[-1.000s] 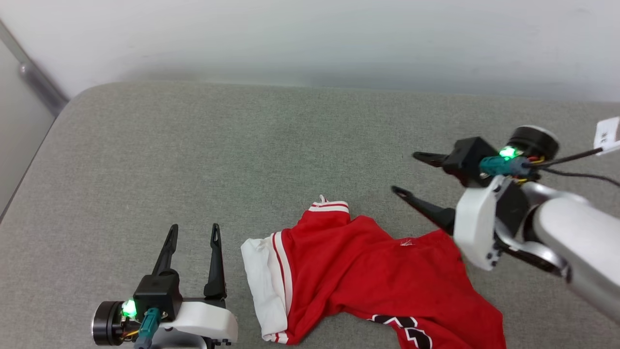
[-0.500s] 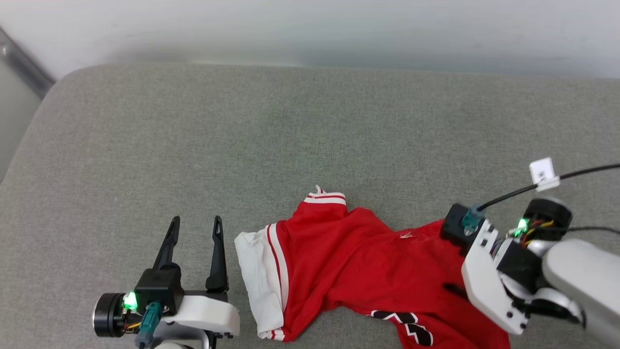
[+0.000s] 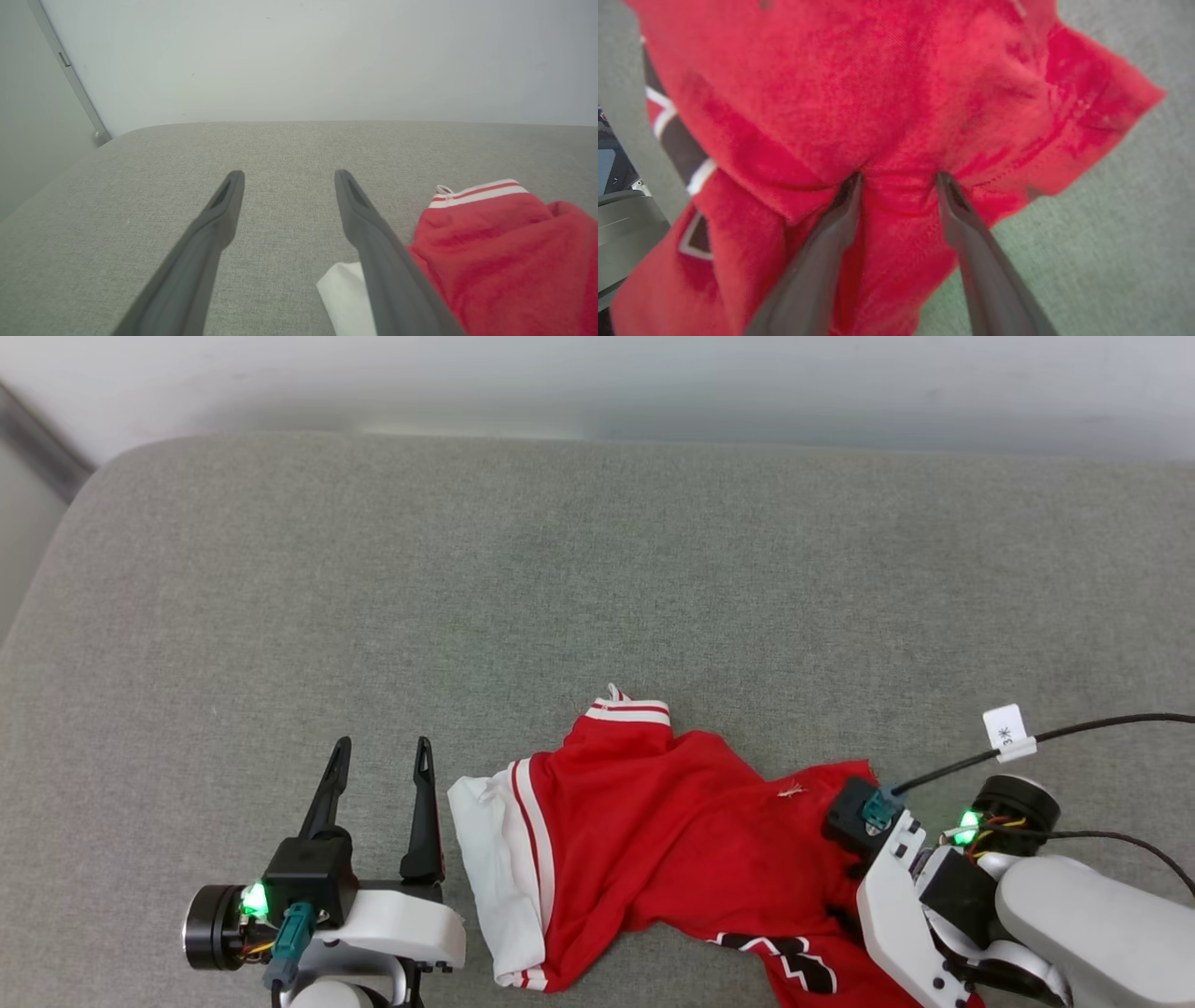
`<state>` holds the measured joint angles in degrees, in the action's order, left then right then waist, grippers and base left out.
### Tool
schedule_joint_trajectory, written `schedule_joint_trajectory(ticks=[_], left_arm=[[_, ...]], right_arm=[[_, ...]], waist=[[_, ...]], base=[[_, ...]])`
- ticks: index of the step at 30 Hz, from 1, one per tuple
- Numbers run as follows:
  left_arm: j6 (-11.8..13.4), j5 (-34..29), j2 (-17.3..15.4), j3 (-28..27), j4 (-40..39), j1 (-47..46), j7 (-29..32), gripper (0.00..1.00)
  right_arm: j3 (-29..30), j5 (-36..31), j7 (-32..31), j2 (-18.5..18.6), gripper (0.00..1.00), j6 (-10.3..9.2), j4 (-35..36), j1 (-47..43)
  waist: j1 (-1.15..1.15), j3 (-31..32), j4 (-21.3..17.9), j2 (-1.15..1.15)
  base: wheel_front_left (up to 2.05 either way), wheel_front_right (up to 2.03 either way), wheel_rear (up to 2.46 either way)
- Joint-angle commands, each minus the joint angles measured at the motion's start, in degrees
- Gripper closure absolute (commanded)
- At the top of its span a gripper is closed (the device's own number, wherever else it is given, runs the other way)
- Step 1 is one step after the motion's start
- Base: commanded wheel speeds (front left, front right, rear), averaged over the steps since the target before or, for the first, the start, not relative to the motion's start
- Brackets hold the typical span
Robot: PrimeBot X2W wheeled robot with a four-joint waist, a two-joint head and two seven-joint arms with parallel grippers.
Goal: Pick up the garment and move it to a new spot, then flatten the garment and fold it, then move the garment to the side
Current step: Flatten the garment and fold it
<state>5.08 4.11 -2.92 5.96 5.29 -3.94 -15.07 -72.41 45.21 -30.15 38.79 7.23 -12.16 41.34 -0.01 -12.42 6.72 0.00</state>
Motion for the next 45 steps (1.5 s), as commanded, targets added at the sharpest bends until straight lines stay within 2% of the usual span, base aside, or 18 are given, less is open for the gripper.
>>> schedule_joint_trajectory(ticks=[1, 5, 6, 11, 14, 19, 24, 29, 33, 36, 40, 41, 42, 45], left_arm=[[0.2, -0.2, 0.0, -0.2, 0.1, 0.3, -0.2, 0.0], [0.3, -0.1, 0.1, -0.5, 0.1, 1.3, -0.2, 0.0], [0.3, -0.2, 0.0, -0.8, -0.2, 2.0, -0.2, 0.0], [0.1, 0.2, 0.0, 0.1, -0.9, 1.6, -0.2, 0.0], [0.2, 0.7, 0.0, 0.7, -1.1, 0.3, -0.2, 0.0], [0.6, 1.6, 0.0, 2.2, -1.3, -1.7, -0.2, 0.0], [1.3, 2.7, 0.0, 3.7, -1.7, -3.8, -0.2, 0.0], [1.9, 3.4, 0.0, 4.9, -1.9, -5.6, -0.2, 0.0], [2.1, 3.5, 0.0, 5.3, -2.0, -6.6, -0.2, 0.0], [2.2, 3.2, 0.0, 5.0, -2.0, -6.9, -0.2, 0.0], [1.8, 2.4, 0.0, 4.1, -1.6, -6.3, -0.2, 0.0], [1.7, 2.2, 0.0, 3.7, -1.4, -6.0, -0.2, 0.0], [1.6, 2.0, 0.0, 3.6, -1.2, -5.7, -0.2, 0.0], [1.1, 1.2, 0.0, 3.0, -1.1, -4.8, -0.2, 0.0]], right_arm=[[-1.6, 0.2, 1.9, -1.6, 1.0, 0.39, -0.2, -1.0], [2.8, 2.3, 10.2, 2.1, 1.0, 0.21, 2.0, 4.1], [5.8, 1.2, 13.1, 4.2, 1.0, 0.24, 5.1, 7.1], [11.7, -0.6, 11.9, 6.9, 1.0, 0.24, 10.0, 15.4], [13.4, -0.4, 9.7, 6.0, 1.0, 0.24, 9.1, 20.4], [11.8, -3.5, 6.9, 2.5, 1.0, 0.24, 2.4, 29.7], [7.5, -5.8, 5.9, -2.0, 1.0, 0.23, -10.2, 34.7], [2.5, -4.8, 3.2, -4.6, 1.0, 0.23, -23.7, 32.4], [1.5, -1.7, 3.6, -6.0, 1.0, 0.24, -31.3, 29.1], [1.2, 0.4, 3.4, -6.6, 1.0, 0.26, -34.0, 27.3], [1.0, 2.9, 7.8, -8.2, 1.0, 0.32, -35.2, 26.0], [0.9, 3.4, 9.3, -8.4, 0.07, 0.32, -34.7, 26.0], [0.8, 3.8, 11.1, -8.3, 0.0, 0.32, -34.1, 26.0], [0.6, 3.8, 17.8, -6.6, 0.0, 0.23, -31.6, 26.1]], waist=[[0.01, 0.7, -0.4, 0.0], [0.01, 2.6, -1.3, 0.0], [0.01, 3.4, -1.9, 0.0], [0.01, 2.3, -1.4, 0.0], [0.01, 0.3, -0.3, 0.0], [0.01, -3.6, 1.9, 0.0], [0.01, -7.2, 3.6, 0.0], [0.01, -9.8, 4.9, 0.0], [0.01, -11.2, 5.3, 0.0], [0.01, -11.4, 5.1, 0.0], [0.01, -10.3, 3.9, 0.0], [0.01, -9.7, 3.5, 0.0], [0.01, -9.0, 3.1, 0.0], [0.01, -6.2, 2.3, 0.0]], base=[[0.0, 0.0, 0.0], [0.0, 0.0, 0.0], [0.0, 0.0, 0.0], [0.0, 0.0, 0.0], [0.0, 0.0, 0.0], [0.0, 0.0, 0.0], [0.0, 0.0, 0.0], [0.0, 0.0, 0.0], [0.0, 0.0, 0.0], [0.0, 0.0, 0.0], [0.0, 0.0, 0.0], [0.0, 0.0, 0.0], [0.0, 0.0, 0.0], [0.0, 0.0, 0.0]])
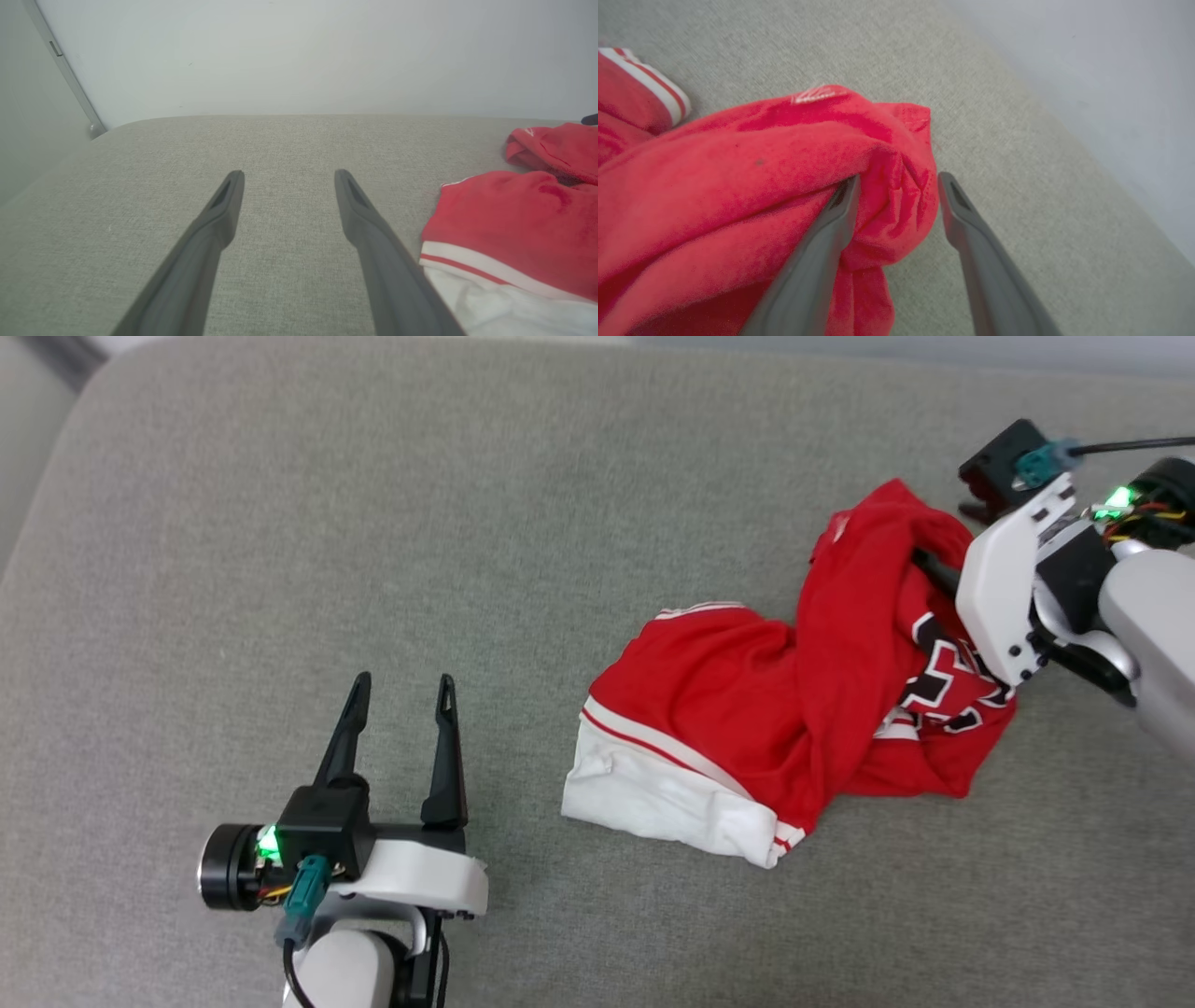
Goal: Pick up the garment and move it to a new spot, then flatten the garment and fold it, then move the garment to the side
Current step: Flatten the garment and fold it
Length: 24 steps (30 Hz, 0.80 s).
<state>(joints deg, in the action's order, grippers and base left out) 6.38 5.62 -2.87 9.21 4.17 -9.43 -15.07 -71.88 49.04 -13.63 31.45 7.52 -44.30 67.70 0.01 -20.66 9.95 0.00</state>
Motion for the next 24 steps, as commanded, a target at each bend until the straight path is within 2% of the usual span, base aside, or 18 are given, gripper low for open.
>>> schedule_joint_trajectory(ticks=[1, 3, 8, 12, 15, 19, 22, 24], left_arm=[[-0.3, -0.6, 0.0, -0.5, 0.1, 1.0, -0.2, 0.0], [-0.8, -1.1, 0.0, -1.5, 0.1, 1.6, -0.2, 0.0], [-2.1, -2.3, -1.1, -3.9, -1.1, 3.1, -0.2, 0.0], [-4.1, -2.7, -2.8, -5.2, -2.2, 3.0, -0.2, 0.0], [-6.4, -3.0, -5.0, -5.5, -2.6, 1.8, -0.2, 0.0], [-9.8, -3.3, -8.9, -5.6, -1.1, -1.1, -0.1, 0.0], [-12.0, -2.0, -11.8, -4.5, 0.8, -4.5, 2.5, 0.0], [-12.9, -0.7, -13.4, -3.0, 0.8, -6.9, 6.2, 0.0]], right_arm=[[-0.1, -0.3, 3.9, 1.4, 0.0, -0.06, 1.2, -0.5], [0.1, -0.1, 9.5, 2.5, 0.0, -0.05, 2.8, -1.7], [5.7, -1.6, 24.8, 3.6, 0.0, -0.05, 2.9, -5.2], [14.0, -5.7, 28.7, 2.7, 0.0, -0.05, 3.4, -10.1], [27.1, -11.9, 28.8, 1.6, 0.0, -0.05, 9.1, -16.6], [46.7, -22.9, 28.8, -2.0, 0.0, -0.05, 19.4, -31.1], [57.4, -30.1, 28.8, -6.8, 0.0, -0.05, 26.3, -42.0], [62.1, -33.4, 28.8, -9.6, 0.0, -0.06, 29.9, -48.2]], waist=[[-0.01, 3.0, -1.2, 0.0], [-0.01, 4.9, -1.9, 0.0], [-0.01, 9.4, -3.9, 0.0], [-0.01, 11.8, -5.5, 0.0], [-0.01, 13.1, -6.6, 0.0], [-0.01, 14.3, -7.6, 0.0], [-0.01, 15.0, -8.4, 0.0], [-0.01, 15.4, -8.7, 0.0]], base=[[0.0, 0.0, 0.0], [0.0, 0.0, 0.0], [0.0, 0.0, 0.0], [0.0, 0.0, 0.0], [0.0, 0.0, 0.0], [0.0, 0.0, 0.0], [0.0, 0.0, 0.0], [0.0, 0.0, 0.0]])
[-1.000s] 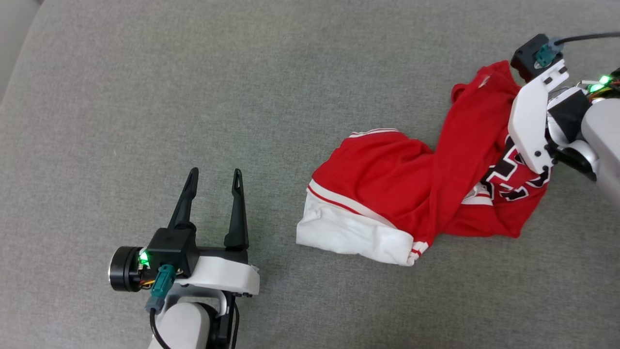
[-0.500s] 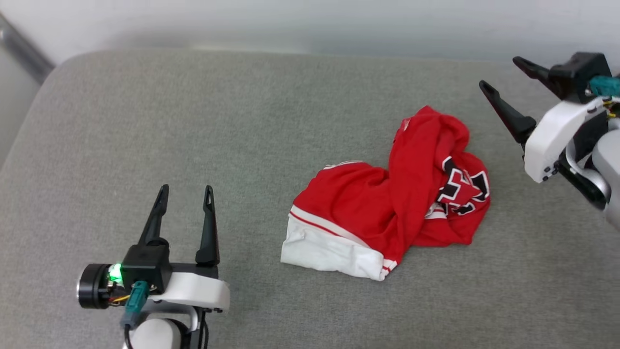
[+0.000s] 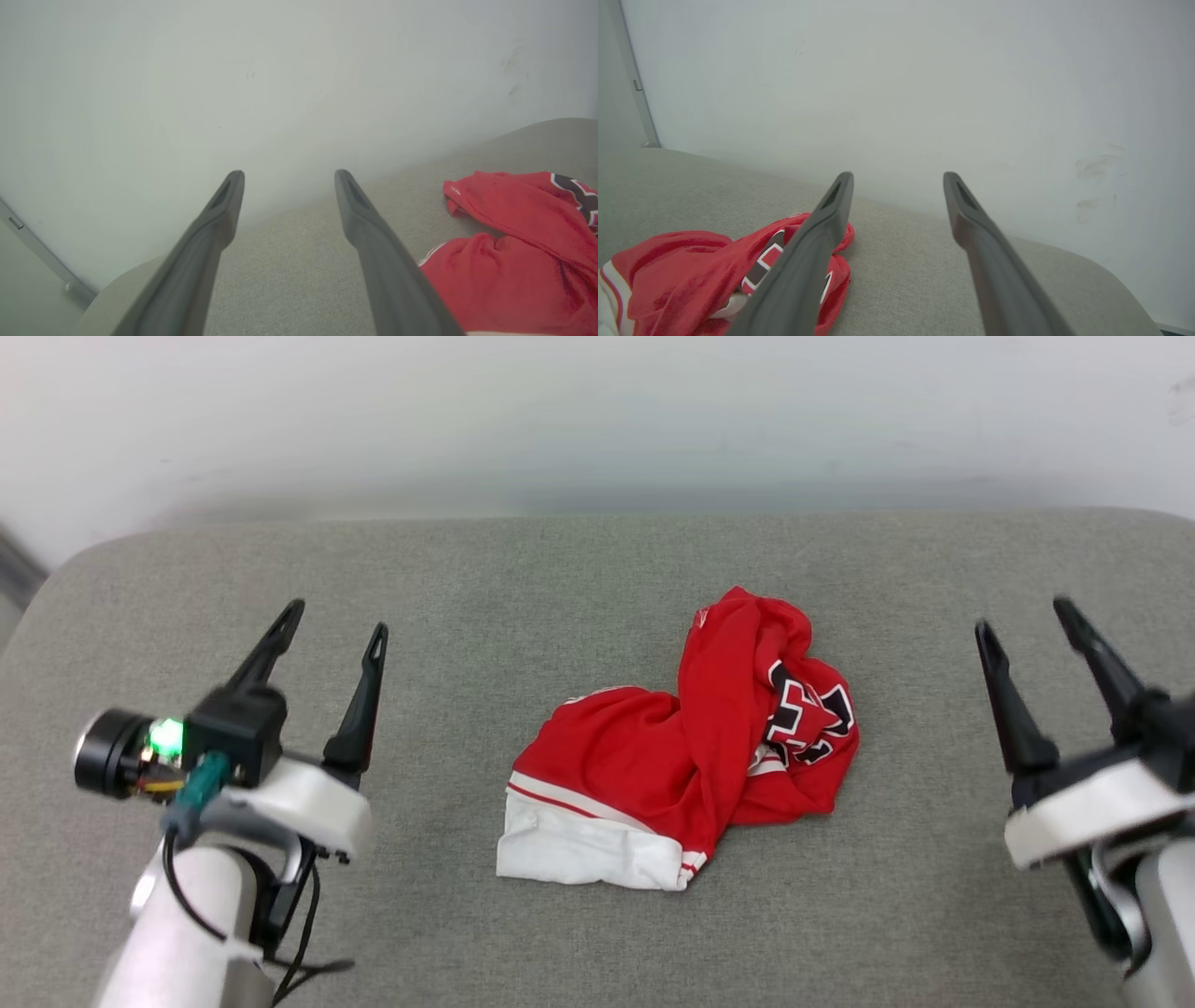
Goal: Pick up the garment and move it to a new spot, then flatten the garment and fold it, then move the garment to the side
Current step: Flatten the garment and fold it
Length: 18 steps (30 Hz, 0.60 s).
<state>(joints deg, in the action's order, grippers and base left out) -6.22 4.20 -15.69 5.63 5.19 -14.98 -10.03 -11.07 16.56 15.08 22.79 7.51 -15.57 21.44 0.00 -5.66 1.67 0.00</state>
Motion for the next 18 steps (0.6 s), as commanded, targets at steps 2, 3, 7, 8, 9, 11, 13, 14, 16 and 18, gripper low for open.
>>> schedule_joint_trajectory(ticks=[2, 3, 7, 8, 9, 11, 13, 14, 16, 18], left_arm=[[-0.9, 3.1, -2.1, 2.6, -0.6, -3.6, 5.9, 0.0], [-1.0, 4.5, -3.0, 3.7, -1.2, -4.9, 8.1, 0.0], [-1.1, 12.8, -7.9, 11.4, -3.7, -9.7, 19.3, 0.0], [-1.1, 15.0, -9.4, 12.9, -4.4, -11.1, 22.0, 0.0], [-1.1, 17.4, -10.8, 15.1, -4.8, -12.2, 25.1, 0.0], [-1.1, 21.6, -13.3, 18.8, -6.0, -14.7, 30.6, 0.0], [-1.1, 26.0, -15.7, 22.6, -6.7, -17.0, 36.0, 0.0], [-1.1, 28.1, -16.7, 24.4, -7.0, -18.0, 38.5, 0.0], [-1.1, 31.8, -18.5, 28.4, -7.4, -20.0, 43.2, 0.0], [-1.1, 35.0, -19.7, 32.0, -7.4, -22.1, 46.9, 0.0]], right_arm=[[4.6, -3.4, 0.1, -3.2, 0.0, -0.04, 4.2, -6.4], [5.9, -4.4, 0.1, -4.2, 0.0, -0.04, 5.6, -8.3], [9.2, -6.9, -0.2, -7.0, 0.0, -0.04, 8.8, -13.9], [9.8, -7.2, -0.4, -7.5, 0.0, -0.04, 9.5, -14.7], [9.9, -7.4, -0.6, -8.0, 0.0, -0.04, 10.1, -15.4], [10.4, -7.9, -0.9, -8.4, 0.0, -0.04, 11.1, -16.4], [10.5, -8.3, -1.3, -8.6, 0.0, -0.04, 11.9, -16.9], [10.5, -8.4, -1.5, -8.8, 0.0, -0.04, 12.2, -16.9], [10.4, -8.5, -1.9, -8.8, 0.0, -0.04, 12.9, -16.7], [10.2, -8.8, -2.0, -8.8, 0.0, -0.04, 13.4, -16.3]], waist=[[0.0, 0.6, -0.5, 0.0], [0.0, 0.7, -0.6, 0.0], [0.0, 0.8, -1.1, 0.0], [0.0, 0.7, -1.3, 0.0], [0.0, 0.6, -1.5, 0.0], [0.0, 0.3, -1.9, 0.0], [0.0, 0.0, -2.4, 0.0], [0.0, -0.2, -2.6, 0.0], [0.0, -0.6, -3.1, 0.0], [0.0, -1.1, -3.5, 0.0]], base=[[0.0, 0.0, 0.0], [0.0, 0.0, 0.0], [0.0, 0.0, 0.0], [0.0, 0.0, 0.0], [0.0, 0.0, 0.0], [0.0, 0.0, 0.0], [0.0, 0.0, 0.0], [0.0, 0.0, 0.0], [0.0, 0.0, 0.0], [0.0, 0.0, 0.0]])
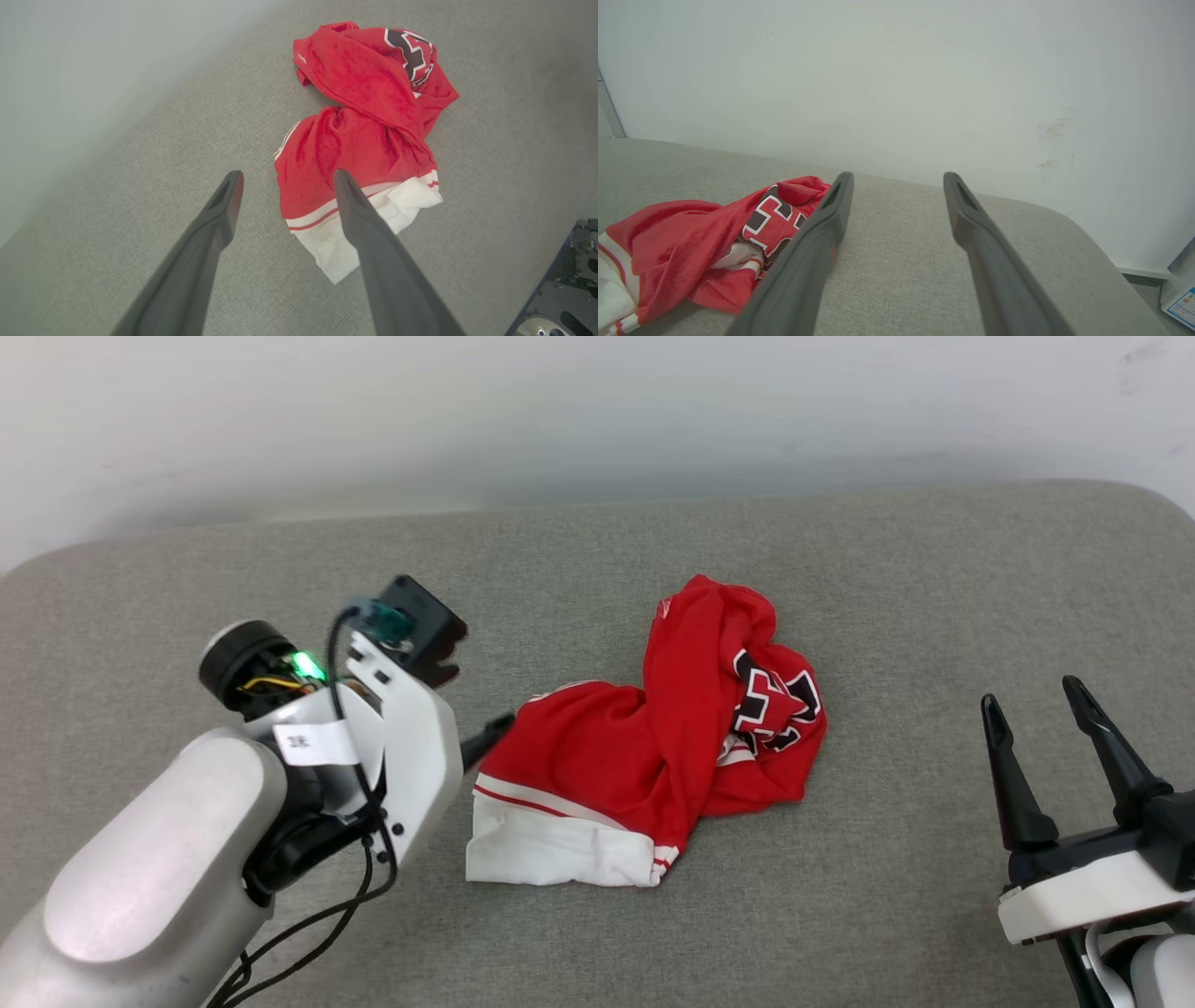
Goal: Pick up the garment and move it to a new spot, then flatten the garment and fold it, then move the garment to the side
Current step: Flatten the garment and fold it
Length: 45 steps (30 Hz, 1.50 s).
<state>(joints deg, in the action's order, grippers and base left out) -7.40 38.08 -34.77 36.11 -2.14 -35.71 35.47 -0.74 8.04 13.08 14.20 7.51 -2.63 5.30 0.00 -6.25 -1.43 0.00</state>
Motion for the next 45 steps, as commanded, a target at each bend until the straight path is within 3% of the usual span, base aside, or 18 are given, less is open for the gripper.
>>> schedule_joint_trajectory(ticks=[1, 10, 20, 25, 26, 30, 35, 45], left_arm=[[0.0, 2.3, -1.3, 3.5, 0.0, -2.5, 3.0, 0.0], [0.0, 10.0, -3.8, 19.6, 4.8, -8.6, 10.4, 0.0], [0.0, 14.0, -3.2, 33.5, 13.9, -11.3, 9.2, 0.0], [0.1, 12.2, -2.9, 37.3, 15.6, -11.7, 8.0, 0.0], [0.1, 12.2, -2.7, 37.5, 15.7, -11.7, 7.4, 1.0], [0.1, 12.2, -2.7, 37.6, 14.7, -13.6, 4.3, 1.0], [0.1, 11.3, -5.7, 36.3, 13.1, -19.3, -4.6, 1.0], [0.8, 12.8, -10.9, 30.9, 6.2, -24.3, -13.4, 1.0]], right_arm=[[-0.3, -0.6, -0.2, -0.2, 0.0, -0.04, 0.7, 0.1], [-2.1, -0.8, -0.1, 0.3, 0.0, -0.04, 1.2, 2.9], [-4.3, -0.6, 1.0, 0.0, 0.0, -0.04, -0.6, 6.4], [-4.8, -0.2, 1.6, 0.5, 0.0, -0.04, -1.9, 7.8], [-4.7, -0.1, 1.7, 0.6, 0.0, -0.04, -2.2, 7.8], [-4.3, 0.0, 1.8, 0.9, 0.0, -0.04, -2.9, 7.4], [-2.8, 0.4, 2.0, 1.2, 0.0, -0.04, -3.3, 5.5], [-1.5, 0.9, 2.1, 1.6, 0.0, -0.04, -2.6, 3.2]], waist=[[0.0, -0.8, -0.7, 0.0], [0.0, -4.3, -3.0, 0.0], [0.0, -8.6, -5.7, 0.0], [0.0, -9.2, -6.3, 0.0], [0.0, -9.1, -6.2, 0.0], [0.0, -8.1, -5.8, 0.0], [0.0, -5.2, -4.0, 0.0], [0.0, -1.5, -1.7, 0.0]], base=[[0.0, 0.0, 0.0], [0.0, 0.0, 0.0], [0.0, 0.0, 0.0], [0.0, 0.0, 0.0], [0.0, 0.0, 0.0], [0.0, 0.0, 0.0], [0.0, 0.0, 0.0], [0.0, 0.0, 0.0]])
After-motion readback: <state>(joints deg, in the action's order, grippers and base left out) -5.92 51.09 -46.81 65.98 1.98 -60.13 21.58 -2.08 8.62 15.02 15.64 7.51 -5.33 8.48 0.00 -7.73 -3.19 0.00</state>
